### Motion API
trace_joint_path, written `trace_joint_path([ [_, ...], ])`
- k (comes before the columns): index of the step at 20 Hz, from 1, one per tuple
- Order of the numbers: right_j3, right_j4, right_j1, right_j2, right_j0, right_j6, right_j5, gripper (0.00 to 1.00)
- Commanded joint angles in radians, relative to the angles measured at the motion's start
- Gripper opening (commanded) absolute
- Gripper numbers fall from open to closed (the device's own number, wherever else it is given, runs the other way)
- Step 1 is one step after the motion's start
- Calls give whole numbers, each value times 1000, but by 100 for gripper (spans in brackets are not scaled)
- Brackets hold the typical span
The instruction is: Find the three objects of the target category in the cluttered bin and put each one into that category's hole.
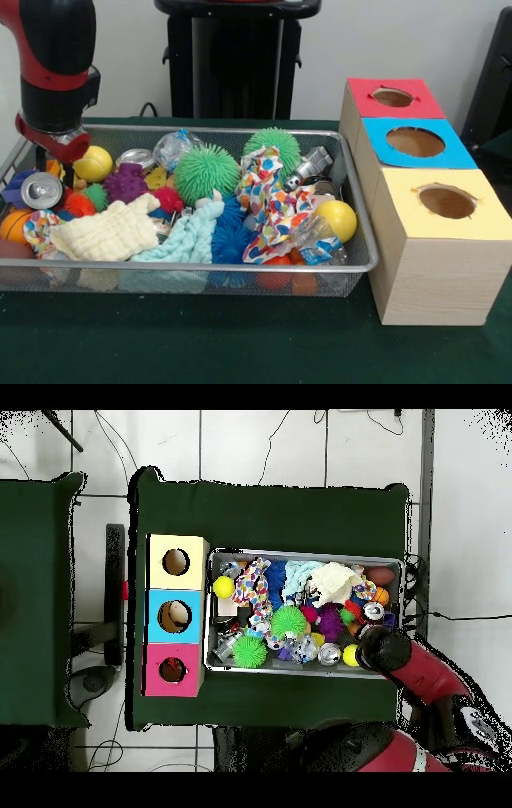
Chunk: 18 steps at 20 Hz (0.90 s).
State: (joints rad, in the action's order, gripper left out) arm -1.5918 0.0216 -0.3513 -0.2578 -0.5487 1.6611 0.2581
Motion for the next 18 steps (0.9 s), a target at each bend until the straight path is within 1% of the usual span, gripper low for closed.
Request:
trace_joint_path([
  [1, -8, 53, 34, 75, 33, 209, -7, 100],
  [4, -33, 55, 22, 86, 30, 209, -10, 100],
  [7, -54, 72, 13, 92, 42, 228, -7, 100],
  [10, -55, 108, 39, 115, 62, 270, -53, 100],
  [13, -30, 133, 86, 120, 72, 290, -105, 100],
  [17, -10, 152, 112, 117, 78, 282, -123, 100],
  [18, 0, 159, 115, 112, 83, 278, -111, 100],
])
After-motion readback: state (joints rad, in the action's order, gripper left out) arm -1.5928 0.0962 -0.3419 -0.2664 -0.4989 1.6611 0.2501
